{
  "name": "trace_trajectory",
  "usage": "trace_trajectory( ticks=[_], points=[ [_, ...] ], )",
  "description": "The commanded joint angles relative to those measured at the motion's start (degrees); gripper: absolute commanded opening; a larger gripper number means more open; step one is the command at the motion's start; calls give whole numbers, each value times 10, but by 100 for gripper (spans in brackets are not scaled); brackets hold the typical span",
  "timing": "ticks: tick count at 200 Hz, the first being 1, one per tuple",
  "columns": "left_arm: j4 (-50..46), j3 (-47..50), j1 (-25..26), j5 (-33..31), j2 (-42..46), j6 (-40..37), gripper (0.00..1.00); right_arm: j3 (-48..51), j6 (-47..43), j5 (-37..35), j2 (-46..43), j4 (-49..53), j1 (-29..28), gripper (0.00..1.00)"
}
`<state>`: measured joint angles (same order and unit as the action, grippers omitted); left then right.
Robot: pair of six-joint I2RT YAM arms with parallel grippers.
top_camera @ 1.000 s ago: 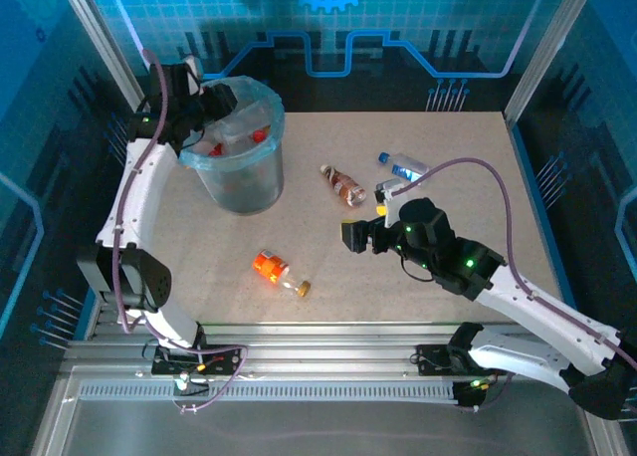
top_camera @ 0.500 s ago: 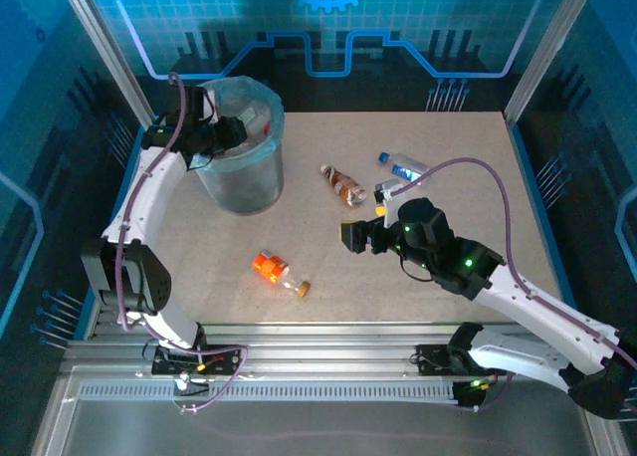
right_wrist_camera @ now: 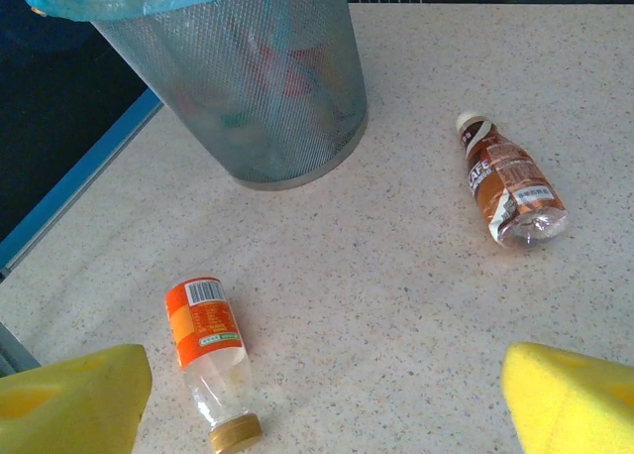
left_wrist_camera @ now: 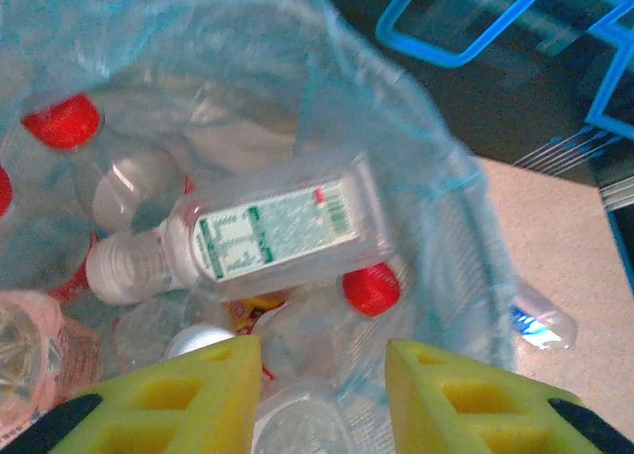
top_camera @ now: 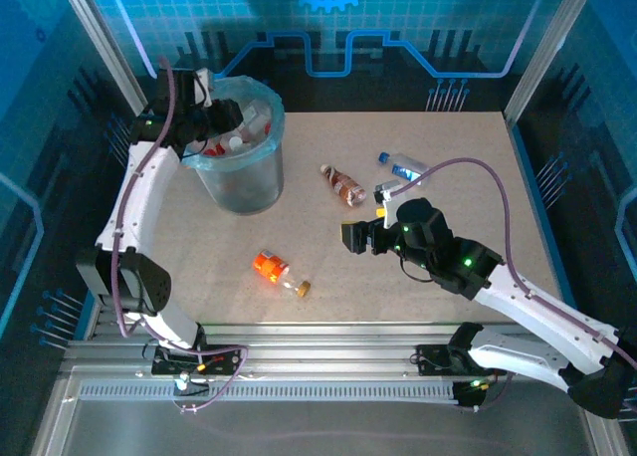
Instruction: Put the plastic bottles in the bin
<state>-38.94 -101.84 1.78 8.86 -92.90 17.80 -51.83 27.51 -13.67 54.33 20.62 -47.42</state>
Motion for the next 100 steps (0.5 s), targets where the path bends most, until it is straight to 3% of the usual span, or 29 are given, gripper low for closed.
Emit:
trace_trajectory(
  ticks=[1, 41, 100],
  points=[
    [-3, -19, 7, 3, 39, -10, 37, -25, 2, 9, 18, 13, 5, 88],
    [5, 21, 27, 6, 112, -41, 39, -107, -43, 62, 126, 73, -25, 86],
    [101, 268, 36, 57, 328, -97, 53, -237, -128, 33, 332, 137, -128, 89]
  ],
)
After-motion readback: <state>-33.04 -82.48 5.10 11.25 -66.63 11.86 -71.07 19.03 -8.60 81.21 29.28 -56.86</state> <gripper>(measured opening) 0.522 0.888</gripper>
